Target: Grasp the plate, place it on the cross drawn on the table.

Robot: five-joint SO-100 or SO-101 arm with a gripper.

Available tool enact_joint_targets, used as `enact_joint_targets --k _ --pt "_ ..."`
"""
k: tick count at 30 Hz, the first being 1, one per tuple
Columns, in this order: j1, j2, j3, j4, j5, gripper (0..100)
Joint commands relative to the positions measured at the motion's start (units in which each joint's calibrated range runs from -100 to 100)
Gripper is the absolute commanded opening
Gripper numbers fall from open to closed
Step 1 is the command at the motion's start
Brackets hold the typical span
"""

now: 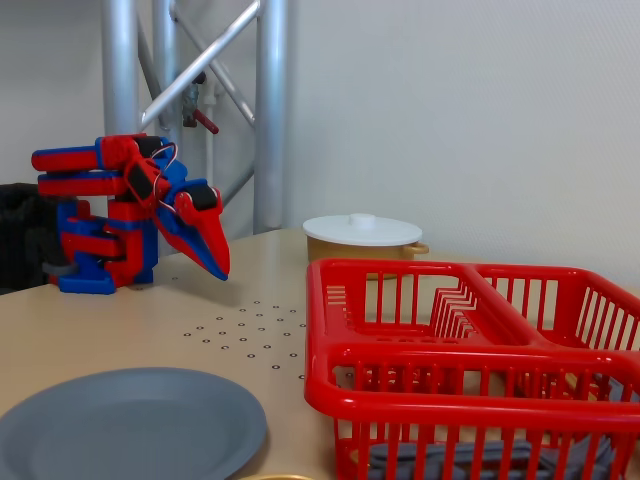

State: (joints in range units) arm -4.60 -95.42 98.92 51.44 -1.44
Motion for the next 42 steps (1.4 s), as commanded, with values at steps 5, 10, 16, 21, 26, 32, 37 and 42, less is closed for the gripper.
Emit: enact_joint_targets --k 5,10,16,21,26,32,37,42 --pt "0.15 -0.43 0.99 0.11 0.78 0" --pt "0.0 -0.43 0.99 0.11 1.03 0" --pt "-0.14 -0.43 0.99 0.11 1.12 0" --pt "-0.14 -0.43 0.99 0.11 1.17 0" --pt "-0.21 -0.43 0.99 0.11 1.22 0" --pt "-0.21 -0.43 0.99 0.11 1.22 0" --pt "-0.21 -0.43 0.99 0.11 1.22 0" --pt "-0.21 -0.43 0.99 0.11 1.22 0"
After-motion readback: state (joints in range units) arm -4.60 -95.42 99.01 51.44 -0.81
